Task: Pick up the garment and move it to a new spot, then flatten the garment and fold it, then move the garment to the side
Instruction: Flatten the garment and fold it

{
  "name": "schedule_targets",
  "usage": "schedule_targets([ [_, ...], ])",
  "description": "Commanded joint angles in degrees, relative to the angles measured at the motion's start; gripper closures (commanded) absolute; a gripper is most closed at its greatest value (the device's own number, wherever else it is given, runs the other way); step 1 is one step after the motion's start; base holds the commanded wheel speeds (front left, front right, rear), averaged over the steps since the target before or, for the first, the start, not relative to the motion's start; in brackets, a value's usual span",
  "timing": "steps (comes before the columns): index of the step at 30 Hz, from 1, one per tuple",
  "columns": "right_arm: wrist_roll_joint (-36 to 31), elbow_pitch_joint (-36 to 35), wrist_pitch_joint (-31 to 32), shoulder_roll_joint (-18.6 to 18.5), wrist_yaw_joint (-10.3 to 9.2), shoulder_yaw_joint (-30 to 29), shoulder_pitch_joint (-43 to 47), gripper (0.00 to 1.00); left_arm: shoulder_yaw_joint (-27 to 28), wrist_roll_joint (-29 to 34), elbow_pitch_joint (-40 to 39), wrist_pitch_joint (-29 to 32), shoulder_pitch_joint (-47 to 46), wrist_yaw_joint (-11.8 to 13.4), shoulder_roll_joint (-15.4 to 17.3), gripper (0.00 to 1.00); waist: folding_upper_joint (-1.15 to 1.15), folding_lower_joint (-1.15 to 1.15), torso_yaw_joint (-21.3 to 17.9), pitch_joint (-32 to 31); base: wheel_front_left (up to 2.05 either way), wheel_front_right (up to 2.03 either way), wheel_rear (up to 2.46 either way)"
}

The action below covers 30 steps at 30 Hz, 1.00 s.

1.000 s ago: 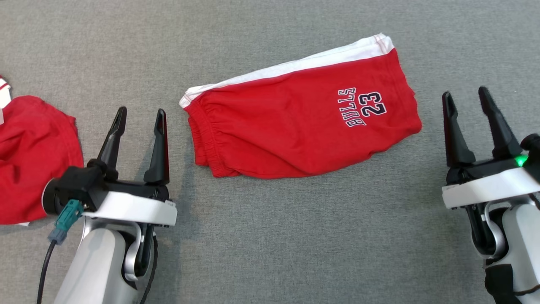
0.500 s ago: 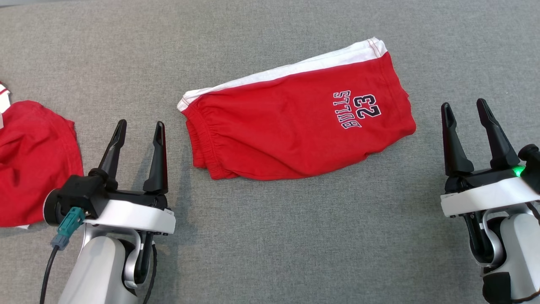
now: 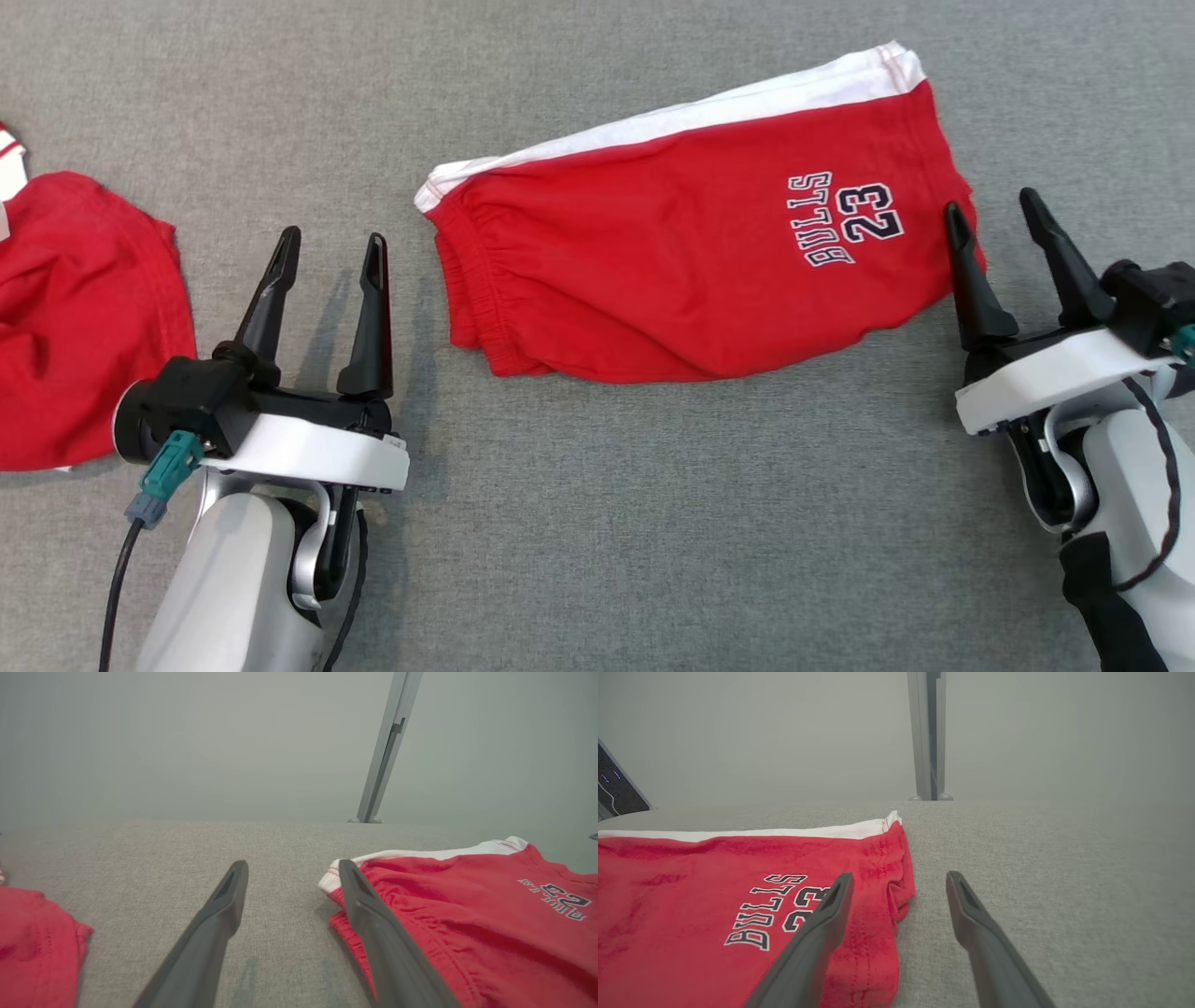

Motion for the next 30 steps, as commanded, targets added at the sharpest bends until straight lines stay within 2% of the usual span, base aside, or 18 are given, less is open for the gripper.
schedule_targets([
  [1,0.3,1.3,0.0,-0.3,0.01,0.3,-0.8,0.0,0.2,0.2,-0.1,0.0,-0.8,-0.3,0.1,0.0,0.0,0.0,0.7,0.7,0.0,0.0,0.0],
  [7,2.4,8.6,0.0,0.6,0.01,3.3,-3.8,0.0,0.6,0.6,-0.1,0.0,-1.4,-0.9,-0.5,0.0,0.0,0.0,1.5,1.9,0.0,0.0,0.0],
  [8,2.9,9.2,0.1,1.0,0.02,3.7,-4.1,0.53,0.7,0.6,0.0,0.0,-1.3,-1.0,-0.6,0.0,0.0,0.0,1.5,1.9,0.0,0.0,0.0],
  [9,3.3,9.7,0.1,1.2,0.02,4.0,-4.2,0.87,0.8,0.7,0.0,0.0,-1.3,-1.0,-0.6,0.0,0.0,0.0,1.5,1.9,0.0,0.0,0.0],
  [10,3.7,10.3,0.1,1.4,0.02,4.3,-4.1,1.0,1.0,0.9,0.0,0.0,-1.2,-1.0,-0.7,0.0,0.0,0.0,1.4,1.8,0.0,0.0,0.0],
  [19,7.0,7.8,0.1,1.3,0.02,4.6,0.1,1.0,1.7,1.7,0.7,0.0,0.0,-1.4,-0.5,0.0,0.0,0.0,0.1,-0.2,0.0,0.0,0.0],
  [30,6.8,1.1,0.1,1.7,0.0,-1.1,9.6,1.0,2.0,1.9,0.8,0.0,2.0,-1.2,-0.6,0.0,0.0,0.0,-1.3,-2.7,0.0,0.0,0.0],
])
